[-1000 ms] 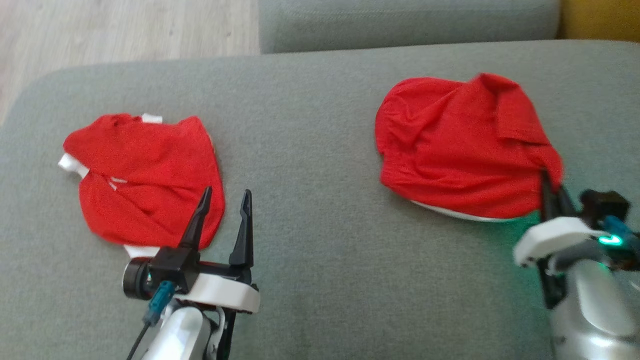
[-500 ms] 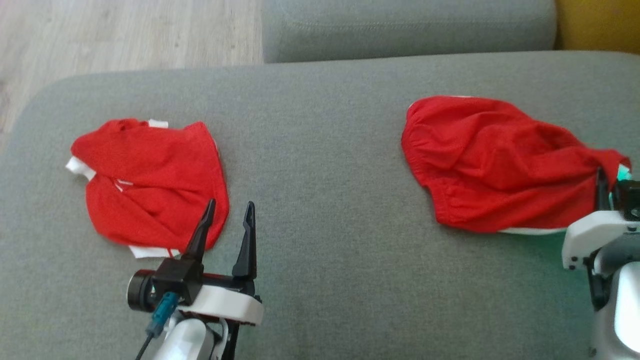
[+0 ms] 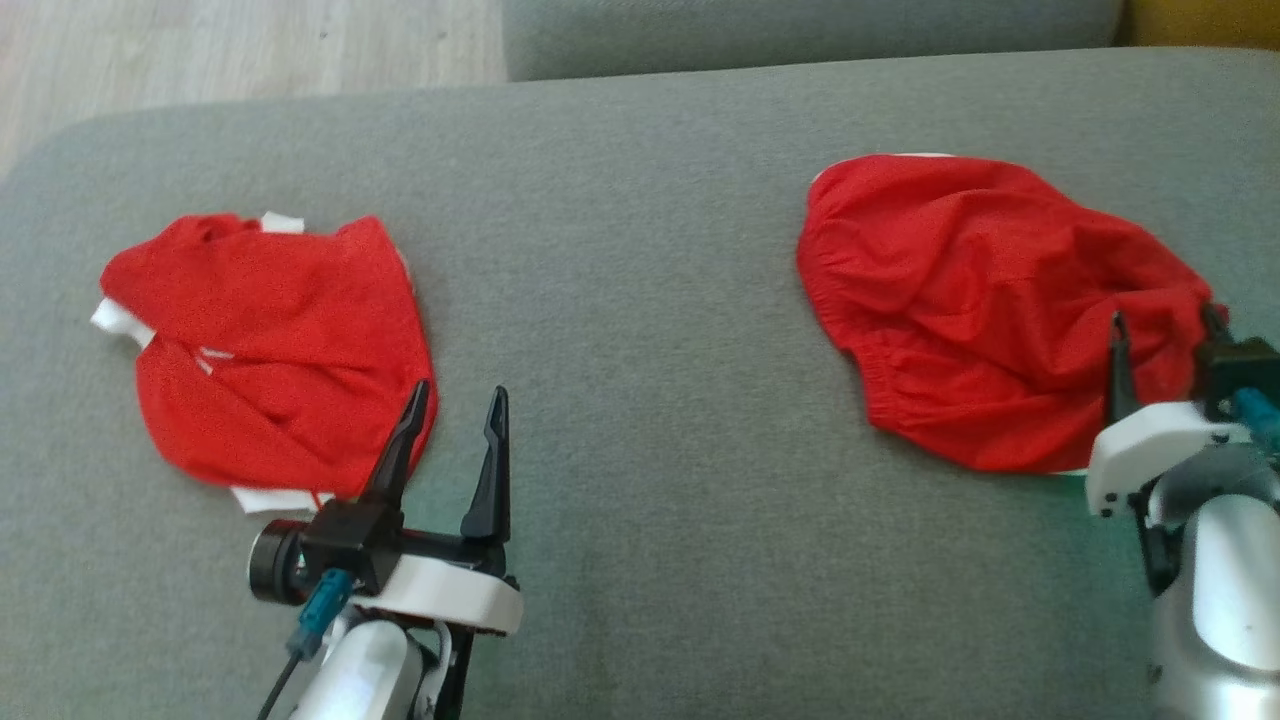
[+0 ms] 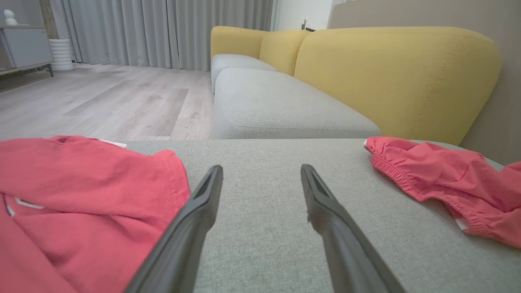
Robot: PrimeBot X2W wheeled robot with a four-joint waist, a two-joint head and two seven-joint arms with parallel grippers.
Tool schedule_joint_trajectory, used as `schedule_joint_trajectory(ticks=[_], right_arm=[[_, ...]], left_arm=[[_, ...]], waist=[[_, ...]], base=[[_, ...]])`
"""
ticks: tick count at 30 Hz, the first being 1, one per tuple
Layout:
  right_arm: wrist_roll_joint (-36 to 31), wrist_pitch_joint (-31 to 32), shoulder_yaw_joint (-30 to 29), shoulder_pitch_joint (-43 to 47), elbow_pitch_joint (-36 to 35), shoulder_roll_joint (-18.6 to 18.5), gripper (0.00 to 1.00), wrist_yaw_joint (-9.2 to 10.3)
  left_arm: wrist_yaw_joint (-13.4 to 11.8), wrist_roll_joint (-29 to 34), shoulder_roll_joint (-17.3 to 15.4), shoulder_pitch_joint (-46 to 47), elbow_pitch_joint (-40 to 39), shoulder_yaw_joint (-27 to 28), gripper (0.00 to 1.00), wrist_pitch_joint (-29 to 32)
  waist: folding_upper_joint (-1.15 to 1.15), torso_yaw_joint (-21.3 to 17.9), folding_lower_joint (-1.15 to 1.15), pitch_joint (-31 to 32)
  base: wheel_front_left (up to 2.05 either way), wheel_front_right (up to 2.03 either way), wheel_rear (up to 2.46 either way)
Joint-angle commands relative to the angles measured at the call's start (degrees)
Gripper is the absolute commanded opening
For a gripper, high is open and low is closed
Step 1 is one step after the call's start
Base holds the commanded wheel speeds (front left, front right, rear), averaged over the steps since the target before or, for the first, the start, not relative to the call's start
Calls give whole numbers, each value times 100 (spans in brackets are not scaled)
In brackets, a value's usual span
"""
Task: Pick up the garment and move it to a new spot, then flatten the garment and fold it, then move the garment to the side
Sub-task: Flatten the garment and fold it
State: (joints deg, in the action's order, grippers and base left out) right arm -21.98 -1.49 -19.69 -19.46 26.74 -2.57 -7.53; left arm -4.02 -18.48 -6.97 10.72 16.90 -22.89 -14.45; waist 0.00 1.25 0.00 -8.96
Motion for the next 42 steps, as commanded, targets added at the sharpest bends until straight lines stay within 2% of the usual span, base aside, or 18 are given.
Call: schedule_joint_trajectory(ticks=[1,8,10,18,29,33,35,42], right_arm=[[125,-209,249,-58,-154,-31,100,4],[900,-965,632,402,-462,-31,100,4],[1277,-1148,912,658,-620,-31,100,4],[1910,-1310,1542,1264,-985,-31,100,4],[2162,-1317,2280,1416,-1207,-31,100,4],[2289,-1003,2690,1219,-1045,-31,100,4],[2310,-701,2958,1013,-746,-31,100,4],[2039,-198,2802,540,267,-31,100,4]], left_arm=[[-4,60,-96,238,-146,174,100,-46],[-43,14,-102,145,-163,170,100,-46],[-74,-28,-109,70,-171,202,100,-47],[-114,-97,-116,-71,-221,253,100,-50],[-95,-100,-75,-106,-249,200,100,-53],[-86,-96,-78,-60,-241,190,100,-53],[-73,-94,-67,-5,-221,171,100,-53],[-46,-82,-11,165,-165,108,100,-54]], waist=[[0,-102,0,94],[0,-331,0,372],[0,-407,0,489],[0,-464,0,641],[0,-296,0,558],[0,-166,0,445],[0,-53,0,350],[0,230,0,134]], base=[[0,0,0],[0,0,0],[0,0,0],[0,0,0],[0,0,0],[0,0,0],[0,0,0],[0,0,0]])
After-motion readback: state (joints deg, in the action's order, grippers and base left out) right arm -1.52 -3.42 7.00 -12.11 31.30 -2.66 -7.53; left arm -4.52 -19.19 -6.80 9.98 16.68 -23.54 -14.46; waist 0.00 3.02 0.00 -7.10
